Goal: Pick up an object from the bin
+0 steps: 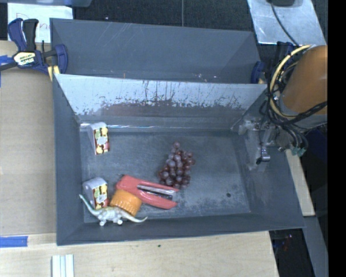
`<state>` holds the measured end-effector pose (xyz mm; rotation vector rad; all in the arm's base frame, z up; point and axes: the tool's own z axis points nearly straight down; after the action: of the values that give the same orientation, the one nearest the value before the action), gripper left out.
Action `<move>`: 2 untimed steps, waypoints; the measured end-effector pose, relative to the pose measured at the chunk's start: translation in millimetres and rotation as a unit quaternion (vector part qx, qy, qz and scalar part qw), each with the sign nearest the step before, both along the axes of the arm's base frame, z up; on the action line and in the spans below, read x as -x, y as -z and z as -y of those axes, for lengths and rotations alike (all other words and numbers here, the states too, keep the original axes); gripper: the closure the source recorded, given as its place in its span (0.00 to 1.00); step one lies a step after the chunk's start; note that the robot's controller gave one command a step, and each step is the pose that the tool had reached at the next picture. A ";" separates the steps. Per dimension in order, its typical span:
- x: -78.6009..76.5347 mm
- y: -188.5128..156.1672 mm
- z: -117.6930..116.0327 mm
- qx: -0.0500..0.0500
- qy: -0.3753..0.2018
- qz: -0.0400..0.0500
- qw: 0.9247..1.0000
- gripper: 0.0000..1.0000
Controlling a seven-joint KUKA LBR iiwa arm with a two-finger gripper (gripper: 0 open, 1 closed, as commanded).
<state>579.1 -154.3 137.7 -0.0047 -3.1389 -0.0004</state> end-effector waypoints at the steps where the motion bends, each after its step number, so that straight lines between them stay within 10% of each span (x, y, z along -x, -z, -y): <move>1: -2.0 -3.4 -0.4 0.001 -0.001 0.003 1.000 0.00; 2: -5.3 47.3 -60.4 0.001 -0.062 0.005 0.998 0.00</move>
Offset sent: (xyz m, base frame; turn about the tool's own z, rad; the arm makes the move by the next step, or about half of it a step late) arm 0.0053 0.0847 -0.0677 -0.1720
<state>584.5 -93.9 90.4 0.1911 -3.1427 0.0037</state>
